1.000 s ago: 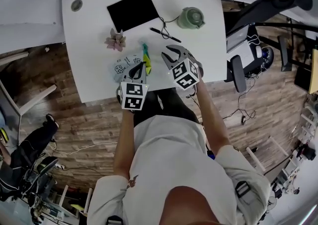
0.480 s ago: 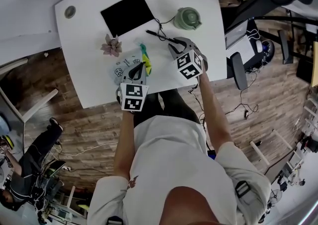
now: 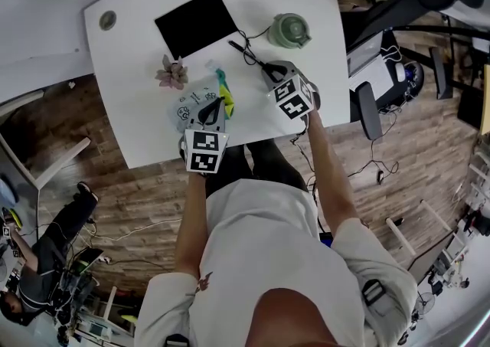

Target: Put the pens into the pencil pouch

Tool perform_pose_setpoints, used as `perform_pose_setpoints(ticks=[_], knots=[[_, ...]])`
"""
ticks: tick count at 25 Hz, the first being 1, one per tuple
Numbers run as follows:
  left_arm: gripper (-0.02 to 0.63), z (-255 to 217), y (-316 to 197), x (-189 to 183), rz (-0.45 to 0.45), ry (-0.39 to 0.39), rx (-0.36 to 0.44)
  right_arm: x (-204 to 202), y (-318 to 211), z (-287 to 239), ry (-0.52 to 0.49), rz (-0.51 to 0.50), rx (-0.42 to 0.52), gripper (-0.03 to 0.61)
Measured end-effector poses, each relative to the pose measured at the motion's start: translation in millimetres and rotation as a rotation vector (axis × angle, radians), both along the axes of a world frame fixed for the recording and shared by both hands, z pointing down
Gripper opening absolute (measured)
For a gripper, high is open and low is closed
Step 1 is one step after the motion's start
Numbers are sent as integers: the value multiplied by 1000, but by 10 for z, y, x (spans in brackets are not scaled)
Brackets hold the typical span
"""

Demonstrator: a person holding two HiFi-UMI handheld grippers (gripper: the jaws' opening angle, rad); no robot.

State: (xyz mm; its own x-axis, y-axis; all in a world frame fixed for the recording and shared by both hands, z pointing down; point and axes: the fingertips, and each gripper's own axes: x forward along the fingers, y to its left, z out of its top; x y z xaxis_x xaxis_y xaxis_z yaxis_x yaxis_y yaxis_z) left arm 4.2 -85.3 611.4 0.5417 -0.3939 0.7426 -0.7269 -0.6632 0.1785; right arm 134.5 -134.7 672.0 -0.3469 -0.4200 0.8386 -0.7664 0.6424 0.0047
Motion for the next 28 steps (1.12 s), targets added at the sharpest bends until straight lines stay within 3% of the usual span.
perform_pose_setpoints(ticks=[11,28], knots=[[-3,-80,23,-40,-28,-1,29,5,177,-231,23,-50,30,46],[-3,-249,145,-179,-113,12,84,-274,959,-547,69,-293,-9,46]])
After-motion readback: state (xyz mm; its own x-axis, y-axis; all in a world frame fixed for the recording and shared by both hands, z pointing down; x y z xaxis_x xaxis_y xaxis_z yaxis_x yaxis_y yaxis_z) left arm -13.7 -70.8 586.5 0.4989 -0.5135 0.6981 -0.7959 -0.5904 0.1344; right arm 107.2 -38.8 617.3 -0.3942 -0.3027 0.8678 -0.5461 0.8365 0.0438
